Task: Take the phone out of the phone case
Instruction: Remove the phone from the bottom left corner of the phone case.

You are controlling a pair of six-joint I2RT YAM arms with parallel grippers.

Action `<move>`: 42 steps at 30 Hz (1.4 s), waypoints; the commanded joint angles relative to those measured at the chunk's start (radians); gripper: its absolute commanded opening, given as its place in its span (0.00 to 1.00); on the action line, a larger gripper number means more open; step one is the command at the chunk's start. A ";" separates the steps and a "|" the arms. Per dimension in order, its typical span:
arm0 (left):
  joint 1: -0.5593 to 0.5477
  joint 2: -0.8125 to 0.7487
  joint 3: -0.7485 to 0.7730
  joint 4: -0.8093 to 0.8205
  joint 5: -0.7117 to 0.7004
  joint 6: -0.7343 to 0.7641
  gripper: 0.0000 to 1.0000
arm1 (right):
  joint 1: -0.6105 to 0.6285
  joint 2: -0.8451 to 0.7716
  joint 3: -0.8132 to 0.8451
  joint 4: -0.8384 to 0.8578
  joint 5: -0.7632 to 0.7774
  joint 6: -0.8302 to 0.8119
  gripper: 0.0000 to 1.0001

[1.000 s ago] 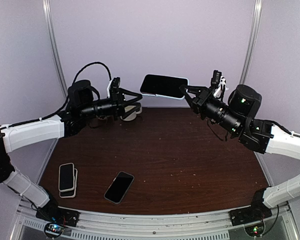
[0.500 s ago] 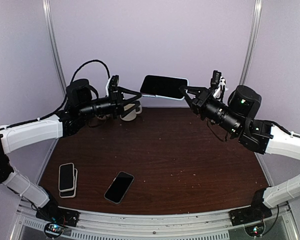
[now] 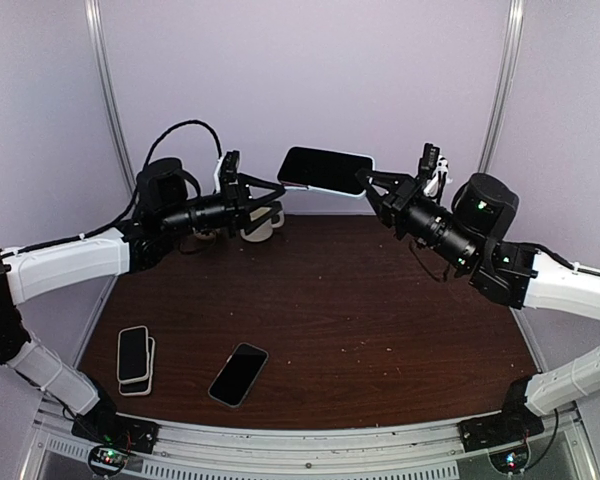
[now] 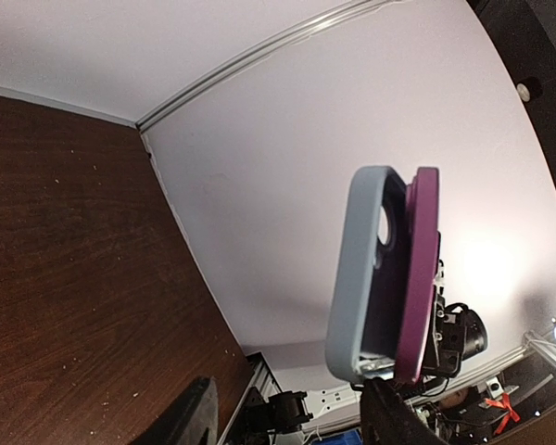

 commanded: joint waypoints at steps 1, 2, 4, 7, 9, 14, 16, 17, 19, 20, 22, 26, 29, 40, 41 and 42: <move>-0.006 0.032 0.037 0.041 -0.006 0.014 0.56 | 0.012 0.008 0.006 0.148 -0.090 0.049 0.00; -0.006 0.035 0.038 0.042 -0.007 0.015 0.56 | 0.013 0.008 0.010 0.143 -0.093 0.049 0.00; -0.006 0.039 0.043 0.042 -0.007 0.018 0.56 | 0.014 0.011 0.015 0.135 -0.101 0.052 0.00; -0.006 0.048 0.053 0.034 -0.006 0.025 0.56 | 0.017 0.017 0.023 0.132 -0.115 0.054 0.00; -0.006 0.054 0.059 0.024 -0.007 0.036 0.55 | 0.018 0.022 0.025 0.127 -0.122 0.053 0.00; -0.007 0.052 0.093 -0.106 -0.025 0.186 0.56 | 0.018 0.037 0.045 0.126 -0.147 0.045 0.00; -0.008 0.050 0.090 -0.149 -0.045 0.230 0.55 | 0.019 0.048 0.073 0.107 -0.167 0.034 0.00; -0.008 0.050 0.083 -0.150 -0.050 0.241 0.56 | 0.018 0.054 0.085 0.097 -0.174 0.027 0.00; -0.008 0.050 0.079 -0.166 -0.057 0.266 0.56 | 0.019 0.056 0.103 0.076 -0.180 0.014 0.00; -0.008 0.049 0.081 -0.178 -0.059 0.279 0.56 | 0.019 0.056 0.108 0.070 -0.179 0.007 0.00; -0.008 0.047 0.089 -0.212 -0.066 0.314 0.56 | 0.018 0.053 0.111 0.064 -0.181 -0.001 0.00; -0.007 0.036 0.130 -0.315 -0.085 0.397 0.57 | 0.018 0.039 0.109 0.050 -0.187 -0.030 0.00; -0.006 0.015 0.163 -0.416 -0.096 0.475 0.60 | 0.016 0.010 0.084 0.022 -0.173 -0.075 0.00; 0.032 -0.109 0.238 -0.775 -0.119 0.780 0.70 | -0.029 -0.118 -0.065 -0.028 -0.131 -0.319 0.00; 0.032 -0.118 0.250 -0.811 -0.124 0.816 0.71 | -0.029 -0.125 -0.070 -0.038 -0.128 -0.354 0.00; 0.033 -0.128 0.259 -0.845 -0.127 0.856 0.71 | -0.030 -0.130 -0.070 -0.055 -0.122 -0.391 0.00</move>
